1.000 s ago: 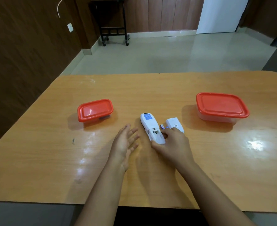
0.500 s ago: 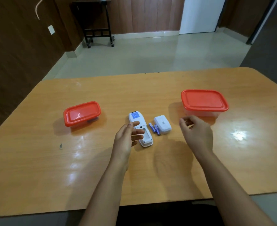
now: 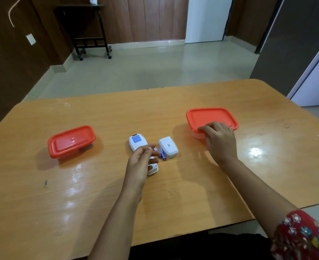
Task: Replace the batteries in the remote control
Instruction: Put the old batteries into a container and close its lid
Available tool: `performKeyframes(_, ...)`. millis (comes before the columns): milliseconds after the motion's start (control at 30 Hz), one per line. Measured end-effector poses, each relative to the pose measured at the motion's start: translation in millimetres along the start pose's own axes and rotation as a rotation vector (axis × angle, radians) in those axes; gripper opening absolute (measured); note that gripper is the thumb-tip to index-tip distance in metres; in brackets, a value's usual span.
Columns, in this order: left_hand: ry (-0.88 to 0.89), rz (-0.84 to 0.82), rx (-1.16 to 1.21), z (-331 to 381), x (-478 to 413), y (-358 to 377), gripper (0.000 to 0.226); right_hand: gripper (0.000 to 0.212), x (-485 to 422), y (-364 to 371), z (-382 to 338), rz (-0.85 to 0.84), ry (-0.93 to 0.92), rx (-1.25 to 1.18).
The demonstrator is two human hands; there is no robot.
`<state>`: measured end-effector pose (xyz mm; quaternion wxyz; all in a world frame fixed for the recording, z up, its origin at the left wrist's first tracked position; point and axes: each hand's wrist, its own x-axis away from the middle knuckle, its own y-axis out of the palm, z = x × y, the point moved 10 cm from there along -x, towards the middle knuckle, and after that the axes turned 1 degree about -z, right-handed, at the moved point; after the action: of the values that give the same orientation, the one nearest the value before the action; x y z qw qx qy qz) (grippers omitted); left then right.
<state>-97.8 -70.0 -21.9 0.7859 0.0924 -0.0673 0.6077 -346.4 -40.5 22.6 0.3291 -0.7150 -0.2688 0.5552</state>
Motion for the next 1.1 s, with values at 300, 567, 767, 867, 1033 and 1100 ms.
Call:
performKeyframes(300,0.179,-0.256,-0.325,-12,12,55,0.071,0.028,78,-54,-21,-0.068,-0.163,-0.077)
performKeyframes(567,0.269,-0.331,-0.600,-33,7,89,0.116,0.054,94,-39,-22,-0.303,-0.165,-0.097)
performKeyframes(767,0.277,-0.349,-0.519,-34,8,111,0.128,0.054,91,-33,-27,-0.230,-0.255,-0.028)
performKeyframes(867,0.287,-0.277,-0.492,-35,2,112,0.128,0.056,97,-35,-32,-0.114,-0.323,-0.032)
performKeyframes(1033,0.301,-0.241,-0.425,-39,-3,112,0.135,0.046,95,-47,-33,0.057,-0.358,-0.083)
performKeyframes(1100,0.315,-0.259,-0.419,-39,-4,113,0.136,0.042,86,-55,-31,0.114,-0.316,-0.150)
